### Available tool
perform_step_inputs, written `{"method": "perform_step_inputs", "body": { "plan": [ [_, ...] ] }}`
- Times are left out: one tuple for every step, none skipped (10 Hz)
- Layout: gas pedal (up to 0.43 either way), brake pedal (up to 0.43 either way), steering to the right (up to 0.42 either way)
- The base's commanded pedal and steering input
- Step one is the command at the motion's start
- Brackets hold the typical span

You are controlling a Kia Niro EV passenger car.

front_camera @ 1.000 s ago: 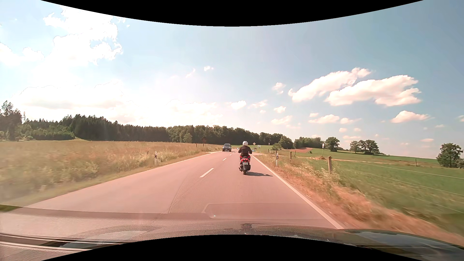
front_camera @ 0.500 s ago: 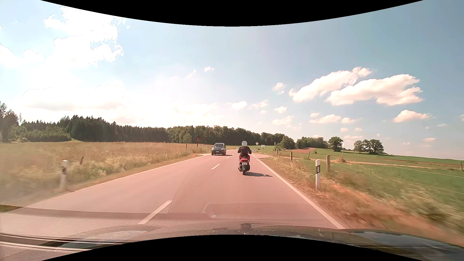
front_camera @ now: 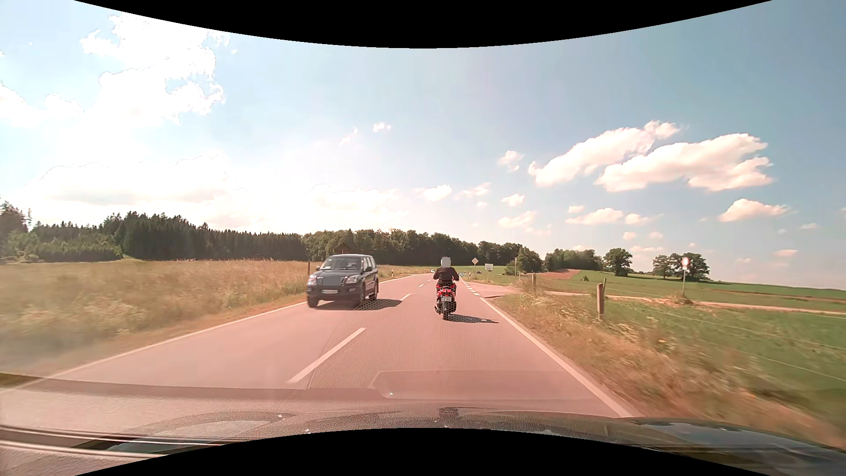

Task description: Follow the waypoints while adhering to traffic rules and regulations

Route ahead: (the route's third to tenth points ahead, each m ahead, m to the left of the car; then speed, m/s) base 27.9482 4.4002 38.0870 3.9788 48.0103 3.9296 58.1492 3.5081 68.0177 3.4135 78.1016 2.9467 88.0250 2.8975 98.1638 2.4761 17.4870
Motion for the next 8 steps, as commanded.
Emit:
{"method": "perform_step_inputs", "body": {
  "plan": [
    [0.24, 0.006, -0.001],
    [0.22, 0.006, 0.0],
    [0.22, 0.006, -0.001],
    [0.209, 0.006, -0.001],
    [0.209, 0.006, -0.001],
    [0.209, 0.006, 0.0],
    [0.209, 0.006, 0.001],
    [0.209, 0.006, 0.003]
  ]
}}
